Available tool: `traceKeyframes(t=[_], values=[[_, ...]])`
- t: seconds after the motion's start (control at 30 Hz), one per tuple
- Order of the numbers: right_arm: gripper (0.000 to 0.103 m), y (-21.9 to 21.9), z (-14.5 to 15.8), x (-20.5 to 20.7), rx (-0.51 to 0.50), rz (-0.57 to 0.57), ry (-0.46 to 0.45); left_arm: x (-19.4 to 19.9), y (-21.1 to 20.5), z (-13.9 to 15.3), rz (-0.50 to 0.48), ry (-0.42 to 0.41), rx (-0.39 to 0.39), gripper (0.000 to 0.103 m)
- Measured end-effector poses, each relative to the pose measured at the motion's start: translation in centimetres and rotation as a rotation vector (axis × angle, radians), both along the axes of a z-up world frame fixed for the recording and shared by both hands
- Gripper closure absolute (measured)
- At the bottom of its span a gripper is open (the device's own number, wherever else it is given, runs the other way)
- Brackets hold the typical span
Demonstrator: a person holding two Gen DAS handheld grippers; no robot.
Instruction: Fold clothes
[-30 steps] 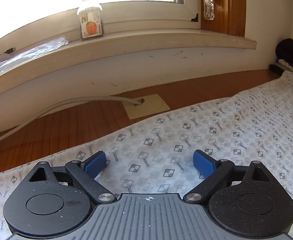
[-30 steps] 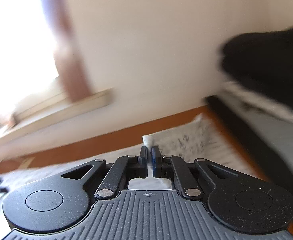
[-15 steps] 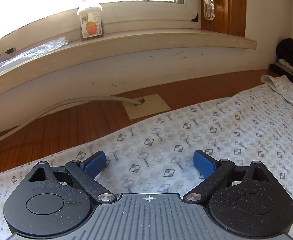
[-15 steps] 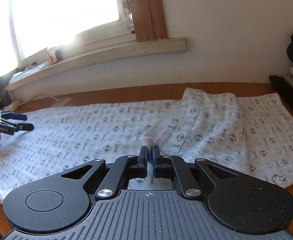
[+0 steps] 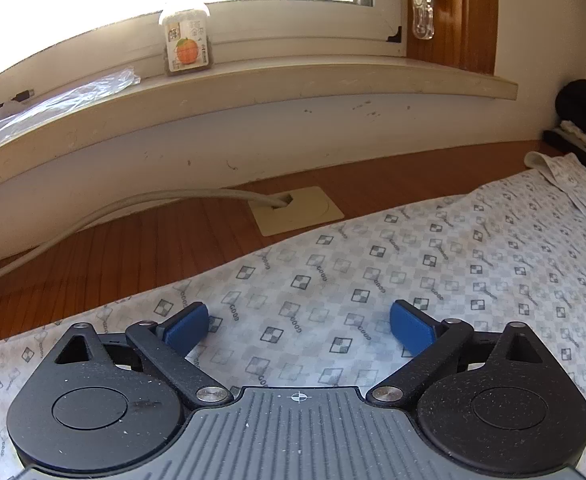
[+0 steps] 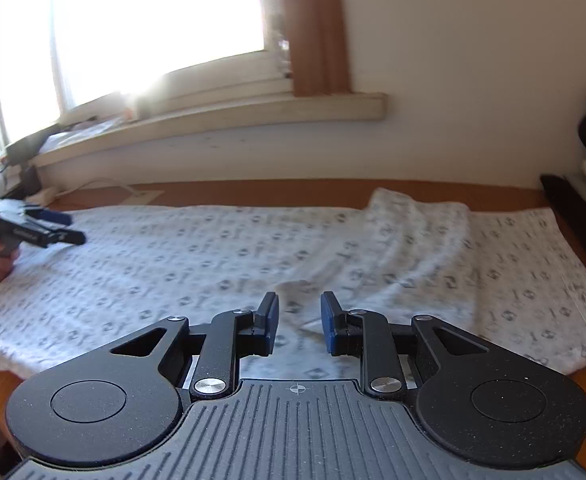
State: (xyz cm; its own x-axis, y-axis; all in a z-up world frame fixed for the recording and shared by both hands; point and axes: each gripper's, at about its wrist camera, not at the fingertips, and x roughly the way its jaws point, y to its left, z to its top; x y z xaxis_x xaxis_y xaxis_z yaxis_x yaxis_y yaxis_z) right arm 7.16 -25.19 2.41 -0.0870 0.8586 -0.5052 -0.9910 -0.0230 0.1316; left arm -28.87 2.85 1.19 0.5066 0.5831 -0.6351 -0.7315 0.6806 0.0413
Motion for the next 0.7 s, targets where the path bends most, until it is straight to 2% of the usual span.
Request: traceKeyframes(t=[0.2, 0.27, 0.5, 0.53, 0.57, 0.63, 0.7], values=[[0.078, 3.0, -0.5, 0.2, -0.047, 0.015, -0.053, 0.1, -0.1, 0.0, 0.004, 0.004, 0.005, 0.004], [0.075, 3.7, -0.8, 0.4, -0.063, 0.027, -0.048, 0.1, -0.2, 0.0, 0.006, 0.008, 0.01, 0.003], [0.073, 3.7, -0.6, 0.1, -0.07, 0.07, -0.056, 0.1, -0.2, 0.0, 0.006, 0.005, 0.007, 0.003], [0.076, 3.7, -0.6, 0.0, -0.071, 0.068, -0.06, 0.1, -0.2, 0.0, 0.007, 0.005, 0.007, 0.003], [0.087, 3.8, -0.6, 0.0, -0.071, 0.066, -0.066, 0.1, -0.2, 0.0, 0.007, 0.005, 0.007, 0.003], [0.101, 3.8, -0.5, 0.1, -0.068, 0.066, -0.067, 0.2, -0.2, 0.0, 0.008, 0.005, 0.007, 0.003], [0.101, 3.6, -0.1, 0.1, -0.047, 0.053, -0.082, 0.2, -0.2, 0.0, 0.008, 0.005, 0.007, 0.003]])
